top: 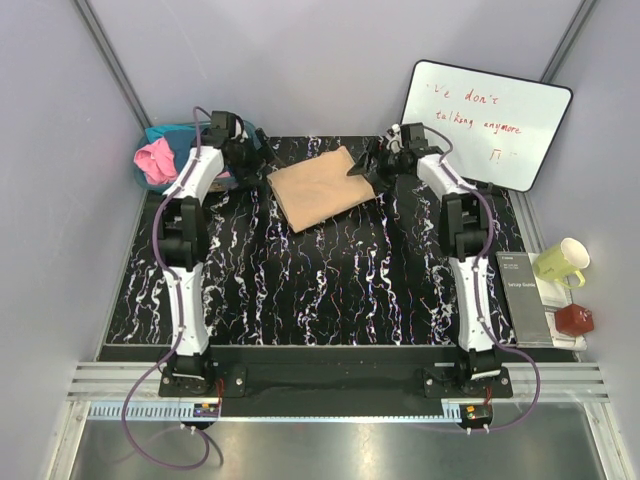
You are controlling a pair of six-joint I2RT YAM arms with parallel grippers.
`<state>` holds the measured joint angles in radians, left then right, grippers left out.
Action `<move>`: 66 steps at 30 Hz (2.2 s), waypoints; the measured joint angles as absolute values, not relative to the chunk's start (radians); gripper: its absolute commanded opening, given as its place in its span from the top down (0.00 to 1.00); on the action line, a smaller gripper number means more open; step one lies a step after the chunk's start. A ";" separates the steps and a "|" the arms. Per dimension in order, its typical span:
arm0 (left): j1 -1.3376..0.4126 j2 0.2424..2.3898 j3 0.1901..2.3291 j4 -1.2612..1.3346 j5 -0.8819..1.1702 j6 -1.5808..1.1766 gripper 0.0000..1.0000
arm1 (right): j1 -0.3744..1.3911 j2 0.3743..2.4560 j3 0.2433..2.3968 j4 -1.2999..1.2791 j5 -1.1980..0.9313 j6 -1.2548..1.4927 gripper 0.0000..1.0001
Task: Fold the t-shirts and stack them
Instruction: Fold the long partially folded tshirt into a neat square, then put the neatly folded tshirt into the corner of the board with the left arm
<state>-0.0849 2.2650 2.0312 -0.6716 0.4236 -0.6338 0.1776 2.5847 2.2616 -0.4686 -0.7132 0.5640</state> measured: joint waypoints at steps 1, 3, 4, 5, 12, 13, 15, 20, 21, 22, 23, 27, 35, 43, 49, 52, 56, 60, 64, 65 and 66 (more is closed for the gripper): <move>-0.082 2.259 2.022 -0.669 0.424 -0.632 0.01 | 0.178 2.528 2.175 -0.477 -0.697 0.548 0.00; -0.077 2.239 1.992 -0.671 0.435 -0.627 0.01 | 0.177 2.405 2.020 -0.488 -0.670 0.522 0.00; -0.078 2.222 1.974 -0.673 0.442 -0.621 0.01 | 0.176 2.339 1.959 -0.495 -0.659 0.514 0.00; -0.080 2.200 1.953 -0.674 0.450 -0.617 0.02 | 0.175 2.270 1.904 -0.494 -0.646 0.508 0.00; -0.151 1.997 1.791 -0.653 0.477 -0.608 0.06 | 0.162 1.839 1.669 -0.458 -0.615 0.500 0.00; -0.163 1.971 1.752 -0.648 0.477 -0.617 0.06 | 0.159 1.807 1.650 -0.455 -0.612 0.500 0.00; -0.188 1.934 1.661 -0.624 0.473 -0.635 0.07 | 0.154 1.774 1.618 -0.450 -0.612 0.500 0.00; -0.201 1.913 1.430 -0.624 0.430 -0.675 0.09 | 0.147 1.774 1.541 -0.481 -0.609 0.501 0.00; -0.198 1.913 1.402 -0.634 0.418 -0.681 0.09 | 0.146 1.777 1.534 -0.490 -0.610 0.501 0.00; -0.197 1.913 1.385 -0.641 0.411 -0.682 0.09 | 0.145 1.780 1.529 -0.496 -0.610 0.501 0.00; -0.197 1.913 1.377 -0.643 0.406 -0.683 0.09 | 0.145 1.782 1.526 -0.500 -0.611 0.501 0.00; -0.193 1.915 1.375 -0.622 0.395 -0.690 0.09 | 0.144 1.783 1.523 -0.504 -0.611 0.502 0.00; -0.198 2.101 1.539 -0.589 0.395 -0.715 0.23 | 0.144 1.783 1.523 -0.508 -0.611 0.506 0.00; -0.216 2.257 1.721 -0.587 0.406 -0.743 1.00 | 0.135 1.783 1.523 -0.521 -0.611 0.509 0.00; -0.226 2.260 1.723 -0.567 0.406 -0.727 1.00 | 0.113 1.783 1.523 -0.528 -0.610 0.509 0.00; -0.225 2.187 1.626 -0.570 0.377 -0.690 1.00 | 0.108 1.783 1.523 -0.541 -0.610 0.509 0.00; -0.216 2.058 1.471 -0.629 0.330 -0.629 1.00 | 0.104 1.780 1.522 -0.552 -0.611 0.508 0.00; -0.180 1.934 1.351 -0.725 0.279 -0.565 1.00 | 0.104 1.776 1.512 -0.555 -0.614 0.504 0.00; -0.112 1.795 1.238 -0.826 0.187 -0.522 1.00 | 0.104 1.776 1.510 -0.567 -0.622 0.501 0.00; -0.091 1.763 1.217 -0.851 0.164 -0.517 0.97 | 0.104 1.776 1.510 -0.567 -0.623 0.500 0.00; -0.073 1.739 1.201 -0.867 0.142 -0.514 0.88 | 0.104 1.776 1.510 -0.567 -0.624 0.500 0.00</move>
